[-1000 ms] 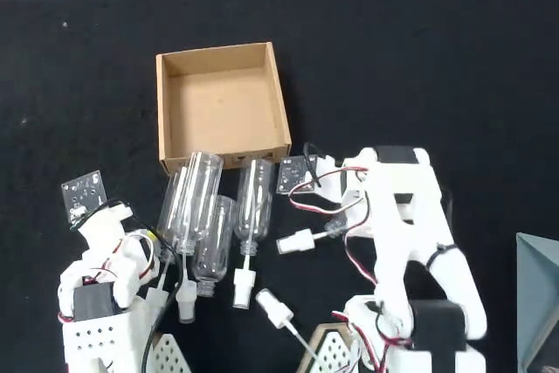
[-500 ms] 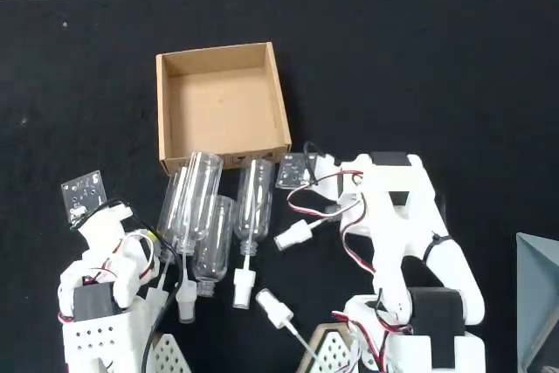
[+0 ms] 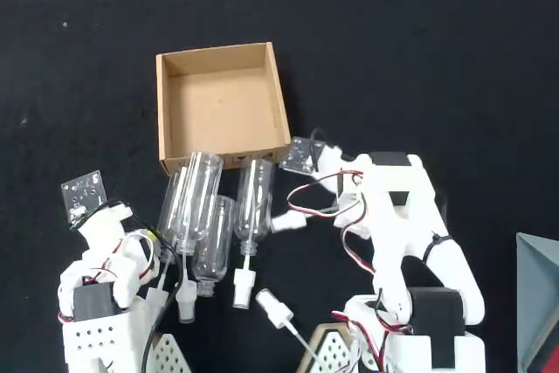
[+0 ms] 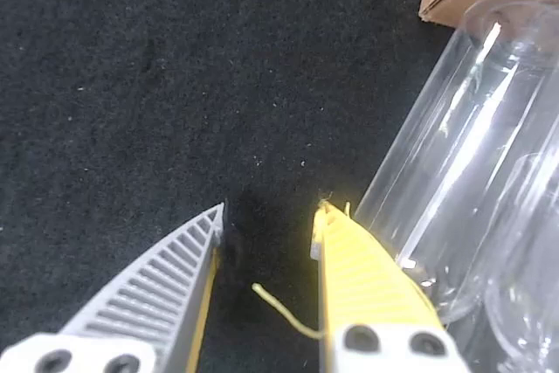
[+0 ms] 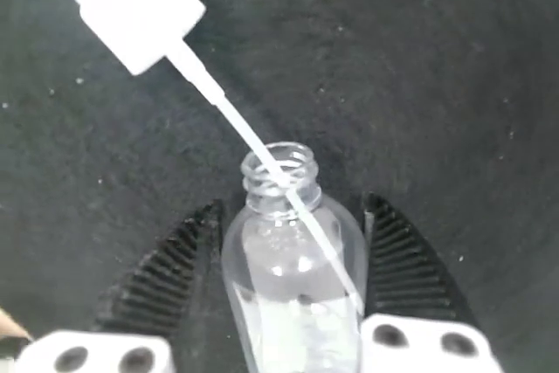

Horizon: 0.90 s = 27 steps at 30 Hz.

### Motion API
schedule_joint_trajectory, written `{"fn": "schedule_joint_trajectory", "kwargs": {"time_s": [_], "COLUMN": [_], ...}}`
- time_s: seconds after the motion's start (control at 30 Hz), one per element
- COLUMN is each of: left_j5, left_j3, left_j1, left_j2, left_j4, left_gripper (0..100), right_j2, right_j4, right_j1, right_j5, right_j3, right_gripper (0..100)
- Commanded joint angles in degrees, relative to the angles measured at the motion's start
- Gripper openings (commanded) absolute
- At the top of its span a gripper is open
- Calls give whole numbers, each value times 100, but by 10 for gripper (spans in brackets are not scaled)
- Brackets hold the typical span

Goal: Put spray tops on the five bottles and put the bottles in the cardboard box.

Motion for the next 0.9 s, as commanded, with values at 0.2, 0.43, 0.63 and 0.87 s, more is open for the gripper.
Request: {"fn": "schedule_joint_trajectory", "kwargs": {"time_s": [0.2, 0.43, 0.63, 0.87], "left_j5": [-53, -53, -53, -53], "left_j3": [127, 127, 127, 127], "left_j1": [31, 31, 31, 31], "left_j2": [-44, -44, -44, -44], "left_j4": [35, 35, 35, 35], "left_gripper": [152, 152, 152, 152], "right_j2": [-409, -409, -409, -418], "right_j4": [-97, -62, -35, 484], "right_j1": [-158, -158, -158, -97], "right_j5": [-949, -967, -958, -484], "right_j3": [-242, -233, -224, -259], "right_gripper": [185, 304, 326, 326]}}
